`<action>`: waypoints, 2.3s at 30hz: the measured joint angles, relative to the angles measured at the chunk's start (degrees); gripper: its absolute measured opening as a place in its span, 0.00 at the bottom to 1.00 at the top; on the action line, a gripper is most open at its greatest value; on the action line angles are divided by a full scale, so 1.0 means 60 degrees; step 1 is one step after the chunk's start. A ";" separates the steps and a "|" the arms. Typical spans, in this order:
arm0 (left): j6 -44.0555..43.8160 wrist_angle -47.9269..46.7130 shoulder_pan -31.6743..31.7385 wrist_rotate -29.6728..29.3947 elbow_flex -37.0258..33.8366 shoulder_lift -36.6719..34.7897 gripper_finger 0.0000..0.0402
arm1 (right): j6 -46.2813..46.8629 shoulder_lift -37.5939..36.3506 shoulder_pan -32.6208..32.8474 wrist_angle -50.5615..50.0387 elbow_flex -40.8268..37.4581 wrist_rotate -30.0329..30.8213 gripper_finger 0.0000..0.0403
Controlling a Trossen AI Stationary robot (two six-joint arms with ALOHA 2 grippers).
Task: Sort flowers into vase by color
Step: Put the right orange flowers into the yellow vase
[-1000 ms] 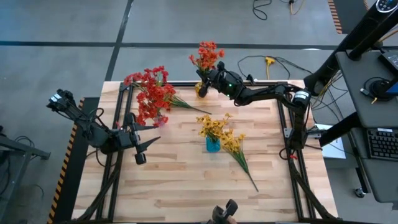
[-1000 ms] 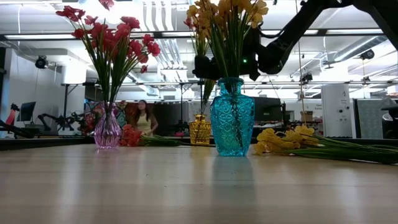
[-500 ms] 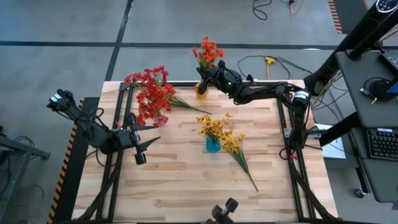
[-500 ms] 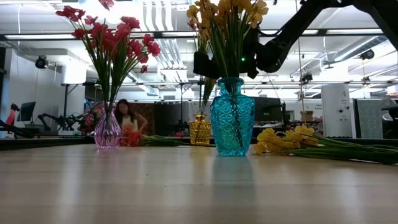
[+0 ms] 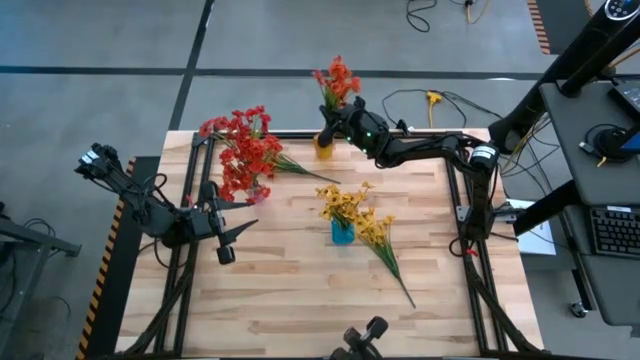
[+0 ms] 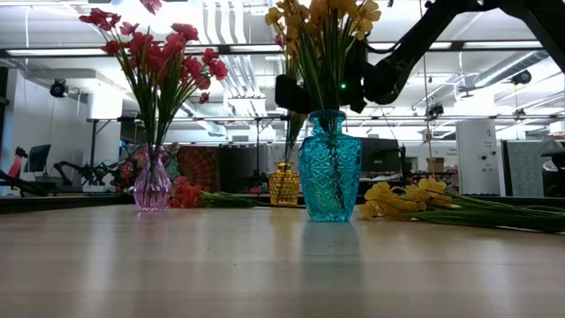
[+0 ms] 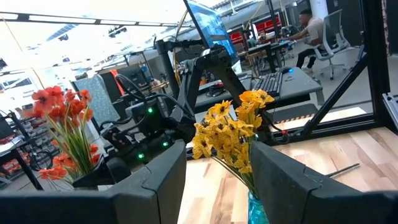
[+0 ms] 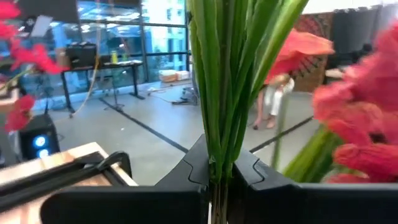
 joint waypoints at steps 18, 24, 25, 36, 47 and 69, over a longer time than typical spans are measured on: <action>0.0004 0.0000 -0.0001 -0.0007 0.0000 0.0000 0.40 | 0.1001 0.0047 -0.0018 -0.0154 0.0000 0.0287 0.03; 0.0004 -0.0004 0.0002 -0.0007 0.0000 0.0000 0.40 | 0.0670 0.0051 -0.0018 -0.0133 0.0000 0.0355 0.03; 0.0004 -0.0004 0.0002 -0.0007 0.0000 0.0000 0.40 | 0.0729 0.0050 -0.0021 -0.0073 0.0002 0.0354 0.03; 0.0076 -0.0004 -0.0001 -0.0010 0.0000 0.0000 0.40 | 0.0969 0.0047 0.0007 -0.0221 0.0004 0.0354 0.03; 0.0076 -0.0004 -0.0001 -0.0011 0.0000 0.0000 0.40 | 0.0883 0.0047 0.0004 -0.0351 0.0004 0.0354 0.03; 0.0076 -0.0004 0.0002 -0.0011 0.0000 0.0000 0.40 | 0.0992 0.0047 0.0007 0.0179 0.0004 0.0196 0.03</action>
